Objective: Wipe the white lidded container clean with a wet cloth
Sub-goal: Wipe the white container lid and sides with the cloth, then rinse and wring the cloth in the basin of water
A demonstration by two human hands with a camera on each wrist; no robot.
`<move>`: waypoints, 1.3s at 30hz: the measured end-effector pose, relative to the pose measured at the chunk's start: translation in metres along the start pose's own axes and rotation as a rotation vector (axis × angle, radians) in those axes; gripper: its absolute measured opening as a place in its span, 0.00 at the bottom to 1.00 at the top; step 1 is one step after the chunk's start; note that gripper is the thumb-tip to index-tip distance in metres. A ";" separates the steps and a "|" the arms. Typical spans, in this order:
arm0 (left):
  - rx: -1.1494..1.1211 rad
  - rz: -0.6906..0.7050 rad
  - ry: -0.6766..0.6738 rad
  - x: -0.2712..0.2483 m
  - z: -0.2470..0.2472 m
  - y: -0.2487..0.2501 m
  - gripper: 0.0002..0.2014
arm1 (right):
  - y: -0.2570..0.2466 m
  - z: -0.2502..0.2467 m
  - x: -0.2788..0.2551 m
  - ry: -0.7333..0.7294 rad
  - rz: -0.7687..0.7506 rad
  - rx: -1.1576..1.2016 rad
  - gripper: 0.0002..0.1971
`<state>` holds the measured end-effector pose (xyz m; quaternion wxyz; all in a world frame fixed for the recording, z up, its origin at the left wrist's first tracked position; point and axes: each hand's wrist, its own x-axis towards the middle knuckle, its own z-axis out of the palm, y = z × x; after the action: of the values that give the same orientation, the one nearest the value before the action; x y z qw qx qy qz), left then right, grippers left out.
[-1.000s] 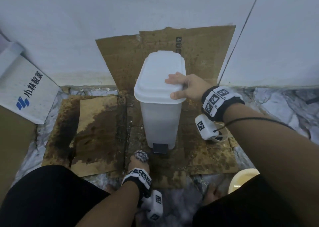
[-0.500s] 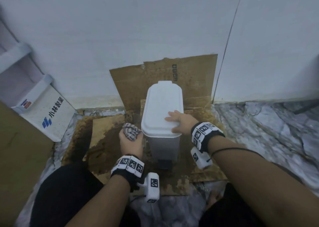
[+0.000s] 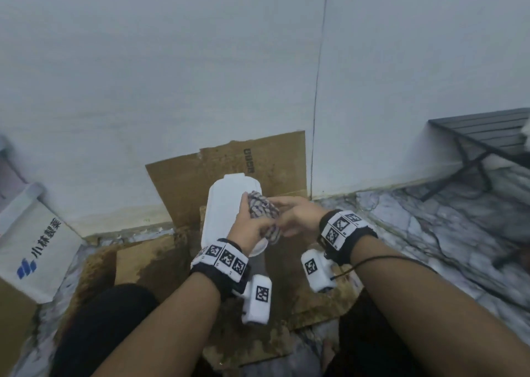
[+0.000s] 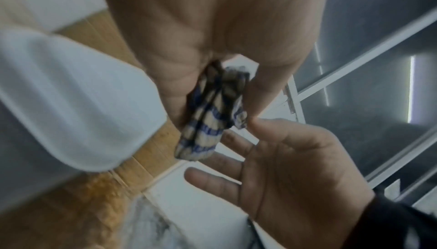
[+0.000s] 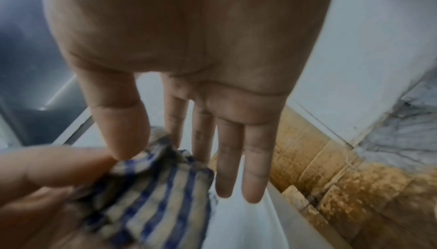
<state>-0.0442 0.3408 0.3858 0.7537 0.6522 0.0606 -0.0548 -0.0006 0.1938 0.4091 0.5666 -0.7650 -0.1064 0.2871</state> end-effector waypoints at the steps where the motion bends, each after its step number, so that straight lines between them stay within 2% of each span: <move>1: -0.126 -0.020 -0.056 0.003 0.015 0.006 0.38 | 0.000 -0.011 -0.008 0.018 -0.013 0.021 0.29; 2: -0.233 -0.033 -0.116 0.004 0.031 0.014 0.27 | 0.000 -0.022 -0.017 0.051 -0.025 0.033 0.29; 3: -0.312 -0.060 -0.171 0.009 0.046 0.018 0.22 | 0.001 -0.034 -0.027 0.099 -0.029 0.036 0.28; 5: -0.389 -0.123 -0.258 0.012 0.076 0.026 0.24 | 0.003 -0.057 -0.050 0.173 -0.018 0.044 0.25; 7: -0.318 -0.187 -0.294 0.019 0.106 0.027 0.18 | 0.010 -0.082 -0.073 0.223 0.004 0.066 0.23; 8: -0.281 -0.218 -0.319 0.025 0.122 0.024 0.19 | 0.016 -0.094 -0.085 0.252 0.019 0.077 0.22; 10: -0.167 -0.255 -0.402 0.032 0.152 0.016 0.30 | 0.030 -0.118 -0.108 0.322 0.044 0.097 0.20; 12: -0.070 -0.256 -0.492 0.039 0.185 0.002 0.25 | 0.047 -0.138 -0.131 0.401 0.067 0.133 0.18; 14: -0.012 -0.284 -0.586 0.044 0.215 -0.015 0.28 | 0.069 -0.154 -0.149 0.479 0.101 0.164 0.18; 16: 0.088 -0.308 -0.683 0.048 0.241 -0.037 0.34 | 0.099 -0.168 -0.165 0.540 0.145 0.198 0.18; 19: 0.260 -0.343 -0.772 0.055 0.267 -0.081 0.31 | 0.159 -0.187 -0.178 0.547 0.238 0.255 0.21; 21: 0.375 -0.409 -0.801 0.063 0.276 -0.119 0.29 | 0.200 -0.192 -0.183 0.543 0.328 0.245 0.20; 25: 0.655 -0.471 -0.840 0.080 0.276 -0.194 0.13 | 0.279 -0.189 -0.177 0.515 0.498 0.141 0.18; 28: 0.852 -0.560 -0.871 0.090 0.269 -0.249 0.08 | 0.339 -0.181 -0.160 0.440 0.589 0.100 0.17; 32: 1.076 -0.595 -0.943 0.099 0.266 -0.312 0.13 | 0.410 -0.159 -0.138 0.355 0.730 0.118 0.18; 34: 1.169 -0.592 -0.944 0.102 0.267 -0.338 0.20 | 0.439 -0.151 -0.128 0.371 0.771 0.100 0.24; 35: 1.224 -0.566 -0.936 0.103 0.268 -0.350 0.25 | 0.451 -0.148 -0.124 0.374 0.792 0.041 0.28; 37: 1.319 -0.477 -0.922 0.104 0.268 -0.370 0.35 | 0.470 -0.144 -0.117 0.357 0.830 -0.222 0.31; 39: 1.365 -0.387 -0.923 0.103 0.271 -0.384 0.35 | 0.473 -0.139 -0.113 0.378 0.852 -0.377 0.31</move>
<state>0.0012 0.0172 0.0330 0.1208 0.8546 -0.1890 -0.4683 -0.0920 -0.1318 0.0332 0.2606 -0.8681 0.2698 0.3250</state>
